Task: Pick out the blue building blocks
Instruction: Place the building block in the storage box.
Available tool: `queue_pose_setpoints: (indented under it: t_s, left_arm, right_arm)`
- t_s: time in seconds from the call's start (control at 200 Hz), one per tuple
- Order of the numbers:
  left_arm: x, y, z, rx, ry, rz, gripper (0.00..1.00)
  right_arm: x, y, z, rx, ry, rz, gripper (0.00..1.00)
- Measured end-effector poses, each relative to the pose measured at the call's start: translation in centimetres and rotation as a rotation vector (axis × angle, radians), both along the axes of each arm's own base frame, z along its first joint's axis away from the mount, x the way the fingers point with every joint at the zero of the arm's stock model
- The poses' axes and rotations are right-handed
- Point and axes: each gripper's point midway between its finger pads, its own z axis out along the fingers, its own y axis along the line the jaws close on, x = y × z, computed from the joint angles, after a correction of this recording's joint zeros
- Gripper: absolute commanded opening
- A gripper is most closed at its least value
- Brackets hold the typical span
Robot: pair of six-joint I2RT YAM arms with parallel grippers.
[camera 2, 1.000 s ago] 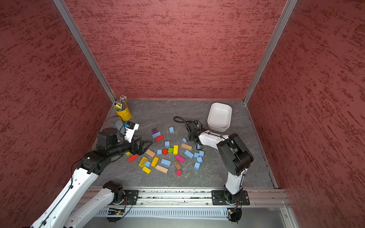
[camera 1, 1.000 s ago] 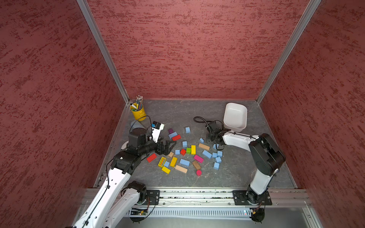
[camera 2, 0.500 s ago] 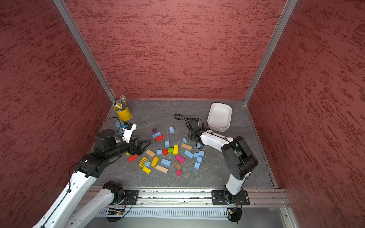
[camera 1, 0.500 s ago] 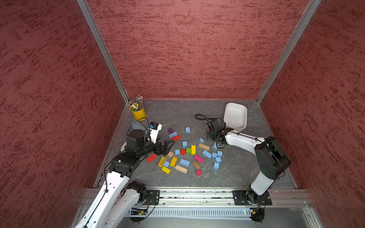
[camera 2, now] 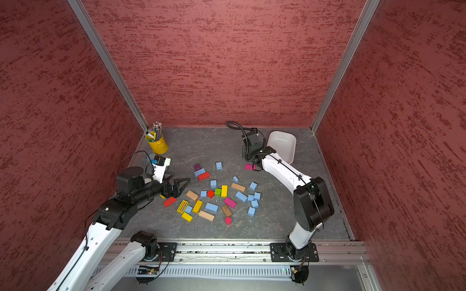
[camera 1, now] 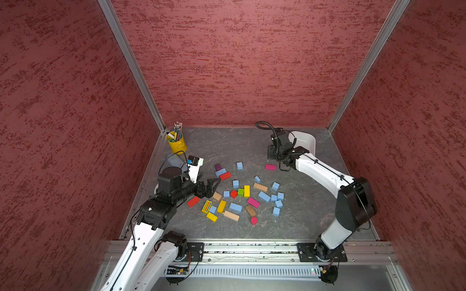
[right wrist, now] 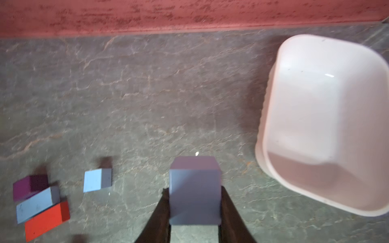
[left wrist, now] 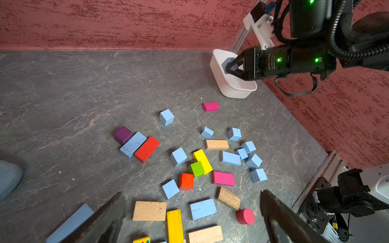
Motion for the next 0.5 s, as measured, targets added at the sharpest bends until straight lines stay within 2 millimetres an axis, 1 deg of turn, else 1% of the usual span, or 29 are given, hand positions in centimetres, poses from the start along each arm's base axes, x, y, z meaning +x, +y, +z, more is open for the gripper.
queue_pose_setpoints:
  t_s: [0.105,0.235,0.391,0.501]
  left_arm:
    - [-0.1,0.1,0.2,-0.003,-0.010,0.004,1.00]
    - [-0.1,0.1,0.3,-0.009,-0.010,0.007,1.00]
    - [-0.1,0.2,0.5,-0.013,-0.018,0.010,0.99]
    - [-0.2,0.2,0.7,-0.015,-0.029,0.013,1.00]
  right_arm:
    - [1.5,-2.1,1.2,-0.002,-0.024,-0.039,0.10]
    - [3.1,-4.7,1.9,-0.007,-0.038,-0.083,0.10]
    - [4.7,-8.2,1.9,-0.013,-0.035,-0.138,0.10]
    - [5.8,-10.7,1.5,-0.013,-0.027,-0.178,0.10]
